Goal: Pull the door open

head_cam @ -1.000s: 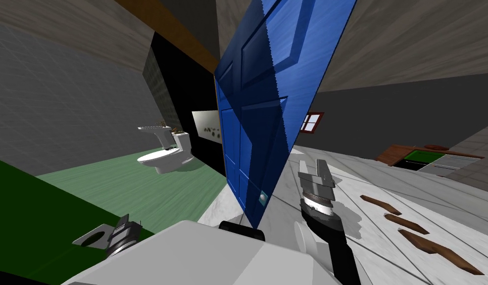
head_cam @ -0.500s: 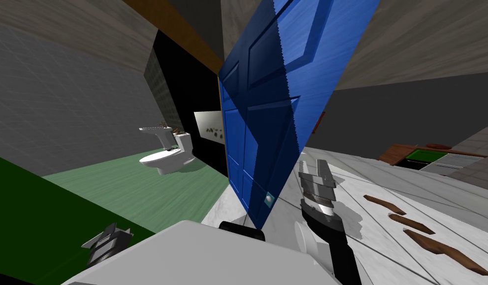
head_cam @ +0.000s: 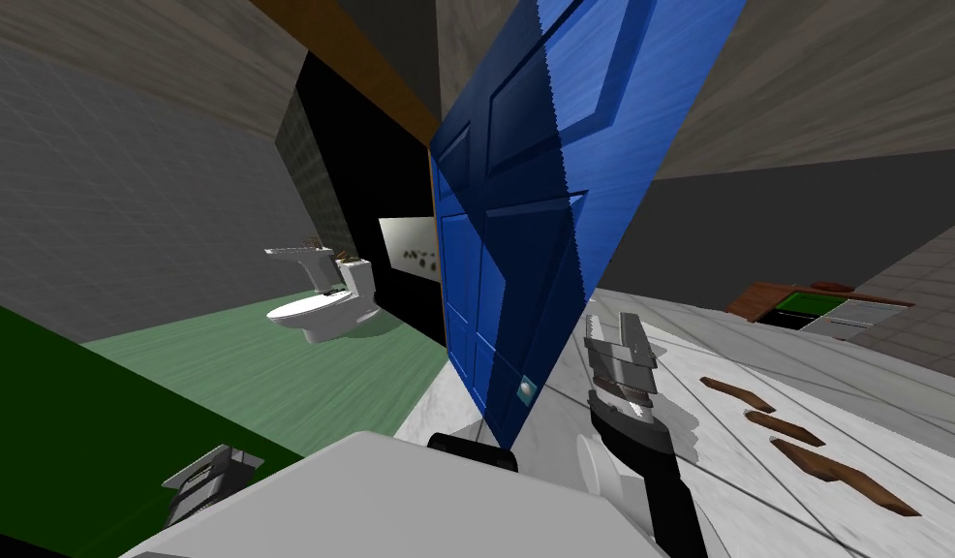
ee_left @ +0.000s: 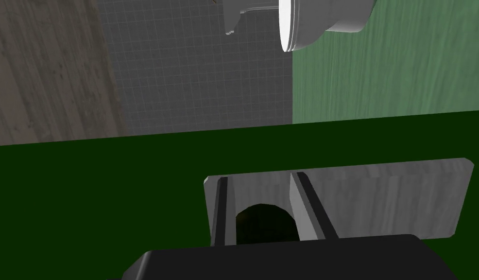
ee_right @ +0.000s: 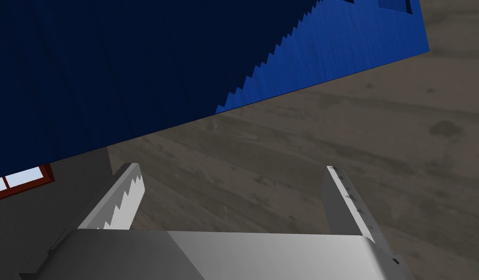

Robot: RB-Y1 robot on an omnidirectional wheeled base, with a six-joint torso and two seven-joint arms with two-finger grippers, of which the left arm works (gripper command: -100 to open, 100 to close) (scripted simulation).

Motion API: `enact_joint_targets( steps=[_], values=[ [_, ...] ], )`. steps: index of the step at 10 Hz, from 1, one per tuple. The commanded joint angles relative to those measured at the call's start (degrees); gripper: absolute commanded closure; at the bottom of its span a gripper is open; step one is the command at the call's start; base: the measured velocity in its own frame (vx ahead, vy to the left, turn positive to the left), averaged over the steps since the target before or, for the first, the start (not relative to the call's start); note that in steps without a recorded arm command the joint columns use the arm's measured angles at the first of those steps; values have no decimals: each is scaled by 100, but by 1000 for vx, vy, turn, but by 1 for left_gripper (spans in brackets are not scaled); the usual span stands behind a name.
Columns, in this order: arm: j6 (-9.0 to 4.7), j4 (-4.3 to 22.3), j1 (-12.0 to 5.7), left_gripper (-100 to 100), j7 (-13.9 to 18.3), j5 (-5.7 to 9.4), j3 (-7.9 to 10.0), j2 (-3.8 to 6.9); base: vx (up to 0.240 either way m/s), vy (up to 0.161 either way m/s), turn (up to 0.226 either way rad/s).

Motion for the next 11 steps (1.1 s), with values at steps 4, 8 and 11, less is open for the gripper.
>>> enact_joint_targets(
  steps=[4, 8, 11],
  values=[
    [-31, -35, -5, 100, -3, 7, 10, 38, 0, -2, 1],
    [3, -226, 134, -100, 154, -26, 54, 20, 50, -185, 70],
    [3, -66, 134, -100, 154, -26, 54, 20, 14, -13, -11]
  ],
)
